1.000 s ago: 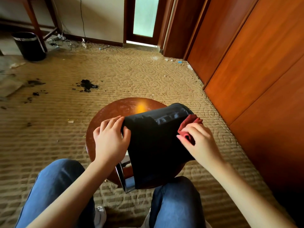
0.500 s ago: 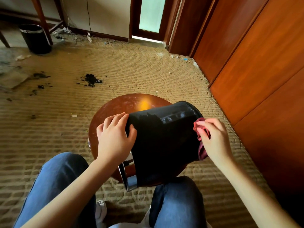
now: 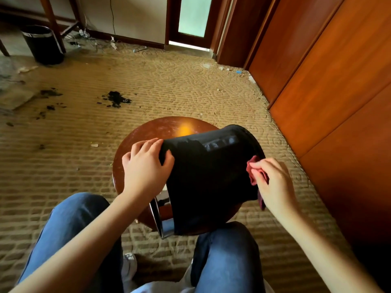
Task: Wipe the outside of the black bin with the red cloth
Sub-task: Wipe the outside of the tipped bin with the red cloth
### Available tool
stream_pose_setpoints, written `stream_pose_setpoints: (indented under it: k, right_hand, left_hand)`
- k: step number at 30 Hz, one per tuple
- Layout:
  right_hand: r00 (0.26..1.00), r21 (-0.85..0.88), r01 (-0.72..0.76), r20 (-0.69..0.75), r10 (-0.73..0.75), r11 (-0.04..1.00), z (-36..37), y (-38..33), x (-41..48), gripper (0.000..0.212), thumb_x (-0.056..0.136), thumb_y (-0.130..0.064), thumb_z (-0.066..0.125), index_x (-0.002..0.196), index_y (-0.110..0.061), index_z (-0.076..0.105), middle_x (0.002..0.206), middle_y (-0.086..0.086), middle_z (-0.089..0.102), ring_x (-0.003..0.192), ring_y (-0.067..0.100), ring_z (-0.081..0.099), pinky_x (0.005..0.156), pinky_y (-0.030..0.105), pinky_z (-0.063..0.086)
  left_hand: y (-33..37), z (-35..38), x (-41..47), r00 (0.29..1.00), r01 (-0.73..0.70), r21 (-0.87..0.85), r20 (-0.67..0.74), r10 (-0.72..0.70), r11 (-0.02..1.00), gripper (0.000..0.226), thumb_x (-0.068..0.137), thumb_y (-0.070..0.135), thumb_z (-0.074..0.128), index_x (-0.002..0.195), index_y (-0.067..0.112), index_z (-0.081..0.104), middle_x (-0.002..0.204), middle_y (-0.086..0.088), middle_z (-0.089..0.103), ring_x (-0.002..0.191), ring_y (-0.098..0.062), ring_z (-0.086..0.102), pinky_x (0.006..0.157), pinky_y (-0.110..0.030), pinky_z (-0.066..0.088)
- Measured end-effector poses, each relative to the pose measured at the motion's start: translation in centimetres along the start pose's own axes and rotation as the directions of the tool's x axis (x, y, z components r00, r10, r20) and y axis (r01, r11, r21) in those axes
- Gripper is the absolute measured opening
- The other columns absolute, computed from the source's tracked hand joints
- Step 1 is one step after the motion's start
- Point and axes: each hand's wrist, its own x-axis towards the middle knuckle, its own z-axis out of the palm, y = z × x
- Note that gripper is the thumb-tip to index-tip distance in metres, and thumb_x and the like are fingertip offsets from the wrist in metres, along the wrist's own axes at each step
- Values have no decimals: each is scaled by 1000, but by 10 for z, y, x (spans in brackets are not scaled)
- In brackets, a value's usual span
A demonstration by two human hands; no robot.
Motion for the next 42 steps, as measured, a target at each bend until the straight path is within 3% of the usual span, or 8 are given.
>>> stream_pose_setpoints:
  k: [7, 12, 18, 24, 32, 35, 38, 42]
  right_hand:
    - [994, -79, -41, 100, 49, 996, 2, -8, 63, 16, 84, -6, 60, 75, -19, 63, 87, -2, 63, 86, 29, 55, 77, 41, 44]
    - [933, -176, -90, 329, 145, 980, 23, -23, 129, 23, 87, -8, 52, 79, -26, 64, 101, -1, 65, 101, 27, 55, 79, 33, 44]
    - [999, -19, 24, 43, -23, 1000, 15, -21, 48, 14, 84, -6, 60, 78, -17, 64, 83, 1, 59, 80, 30, 53, 73, 44, 45]
    - [994, -93, 110, -17, -112, 990, 8, -20, 16, 14, 85, -7, 57, 77, -15, 64, 79, 1, 62, 70, 28, 53, 62, 42, 45]
    - [921, -188, -92, 357, 155, 978, 26, -31, 126, 23, 87, -3, 52, 81, -23, 63, 100, 2, 64, 99, 26, 53, 75, 31, 40]
    - [976, -226, 20, 217, 30, 974, 29, -34, 101, 21, 87, 1, 52, 87, -17, 63, 96, 3, 59, 92, 27, 47, 73, 33, 35]
    - [990, -43, 133, 50, -130, 990, 25, -36, 54, 16, 83, 2, 57, 83, -12, 64, 87, 7, 60, 79, 32, 51, 70, 39, 41]
    - [983, -5, 183, 16, -183, 983, 18, -38, 17, 11, 84, -3, 58, 83, -11, 65, 85, 5, 61, 72, 29, 52, 67, 38, 45]
  left_hand:
    - [3, -3, -11, 999, -47, 18, -15, 47, 999, 61, 85, 48, 34, 134, 17, 55, 140, 3, 52, 132, -18, 36, 105, -39, 23]
    - [5, -6, -12, 999, -42, 59, 7, 41, 997, 55, 93, 48, 35, 137, 20, 51, 143, 5, 49, 134, -16, 33, 106, -39, 21]
    - [4, -6, 2, 1000, 9, 44, 10, -10, 999, 44, 96, 40, 45, 136, 22, 51, 141, 5, 50, 134, -17, 32, 104, -37, 23]
    - [2, -4, -10, 999, -52, 62, 4, 52, 997, 51, 93, 45, 37, 135, 19, 52, 140, 3, 51, 133, -19, 35, 104, -41, 24]
    - [2, -1, -25, 992, -121, 116, -29, 125, 986, 63, 87, 51, 27, 130, 16, 57, 136, 0, 56, 129, -21, 41, 103, -43, 28]
    - [2, -3, -14, 996, -83, 54, -30, 85, 995, 55, 88, 46, 33, 129, 17, 57, 135, 1, 56, 128, -21, 39, 102, -42, 27]
    - [0, -4, -2, 999, -44, 10, -9, 45, 999, 50, 91, 43, 36, 132, 19, 55, 136, 2, 54, 130, -20, 36, 104, -41, 24]
    - [0, -3, -5, 998, -65, 1, 6, 65, 998, 58, 86, 47, 33, 132, 19, 54, 137, 2, 53, 130, -20, 36, 103, -41, 25]
